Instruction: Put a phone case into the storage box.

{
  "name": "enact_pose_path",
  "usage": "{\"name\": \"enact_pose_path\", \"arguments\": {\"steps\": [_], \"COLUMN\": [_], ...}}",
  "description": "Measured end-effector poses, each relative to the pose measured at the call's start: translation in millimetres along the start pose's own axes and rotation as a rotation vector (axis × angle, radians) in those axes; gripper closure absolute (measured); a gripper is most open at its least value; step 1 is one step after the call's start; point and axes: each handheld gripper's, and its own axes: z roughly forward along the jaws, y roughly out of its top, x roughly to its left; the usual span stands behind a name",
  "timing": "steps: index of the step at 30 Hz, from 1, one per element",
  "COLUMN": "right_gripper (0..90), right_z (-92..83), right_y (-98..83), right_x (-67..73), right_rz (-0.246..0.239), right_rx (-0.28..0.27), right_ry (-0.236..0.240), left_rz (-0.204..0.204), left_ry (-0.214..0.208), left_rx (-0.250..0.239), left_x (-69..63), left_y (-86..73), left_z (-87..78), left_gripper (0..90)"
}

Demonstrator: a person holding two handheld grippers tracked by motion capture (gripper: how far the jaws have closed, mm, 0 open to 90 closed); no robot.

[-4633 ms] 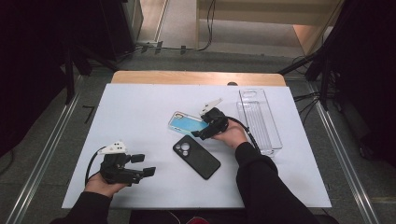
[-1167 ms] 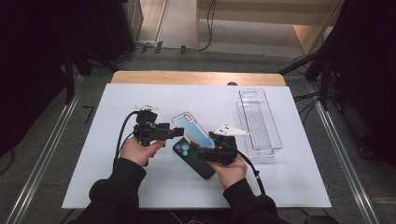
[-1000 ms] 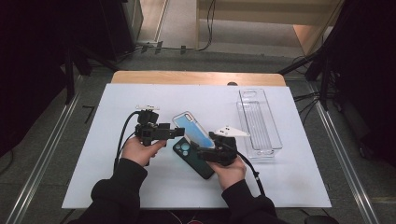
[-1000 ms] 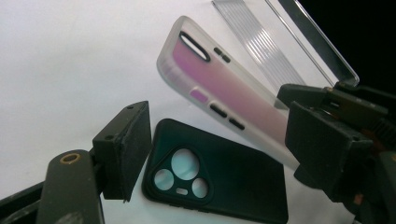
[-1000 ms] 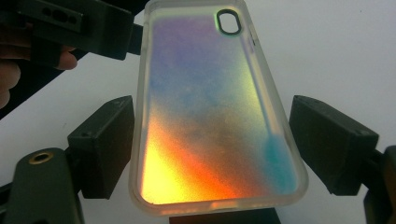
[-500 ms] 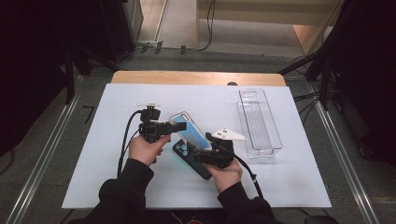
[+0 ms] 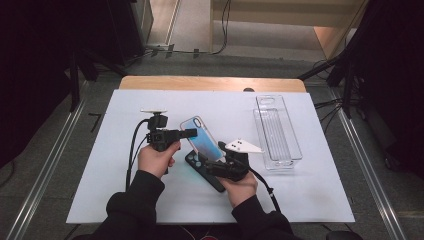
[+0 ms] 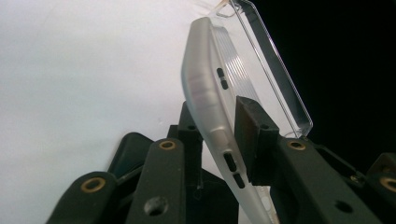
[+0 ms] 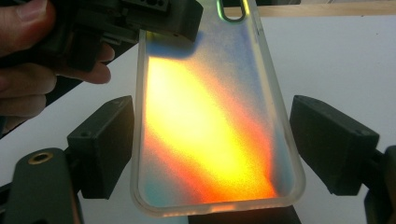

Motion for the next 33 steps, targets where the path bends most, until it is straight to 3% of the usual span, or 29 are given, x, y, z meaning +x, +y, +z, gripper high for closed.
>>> {"name": "enact_pose_path", "arguments": {"steps": [5,7,9,10,14,16,20,24,27,33], "right_gripper": [15.0,40.2,38.5,35.2,25.2,19.2,10.8,8.9,8.8,8.8], "right_z": [4.3,1.7,-3.8,-4.0,-3.2,-2.7,2.3,4.2,2.4,-5.8], "right_y": [-2.7,-4.1,-5.1,-4.5,-2.5,-0.4,7.8,14.0,17.7,24.8], "right_x": [0.8,1.0,-3.6,-5.0,-6.1,-6.1,-9.3,-10.3,-10.5,-12.2], "right_rz": [-0.022,-0.021,-0.008,-0.001,-0.007,-0.028,-0.031,-0.064,-0.102,-0.126], "right_rx": [0.019,0.016,-0.044,-0.044,-0.033,-0.028,0.064,0.121,0.135,0.11], "right_ry": [0.005,-0.016,0.011,0.018,0.028,0.047,0.128,0.164,0.177,0.198], "left_rz": [0.004,0.015,-0.016,-0.026,0.008,0.036,0.084,0.118,0.152,0.247], "left_ry": [-0.009,0.014,-0.026,-0.037,-0.017,0.0,0.025,0.05,0.067,0.111], "left_rx": [-0.006,0.005,-0.026,-0.03,-0.037,-0.042,-0.06,-0.077,-0.104,-0.154], "left_x": [-4.5,-4.0,0.1,1.0,-3.5,-7.3,-13.5,-16.0,-17.7,-24.5], "left_y": [0.2,0.8,-0.5,-0.2,1.3,1.3,0.9,0.0,-1.0,-3.6], "left_z": [-1.9,-2.7,-5.7,-6.6,-9.7,-11.7,-14.5,-16.7,-18.7,-21.4], "left_gripper": [81.1,81.6,81.4,81.6,81.5,81.5,81.4,81.4,81.3,81.3]}}
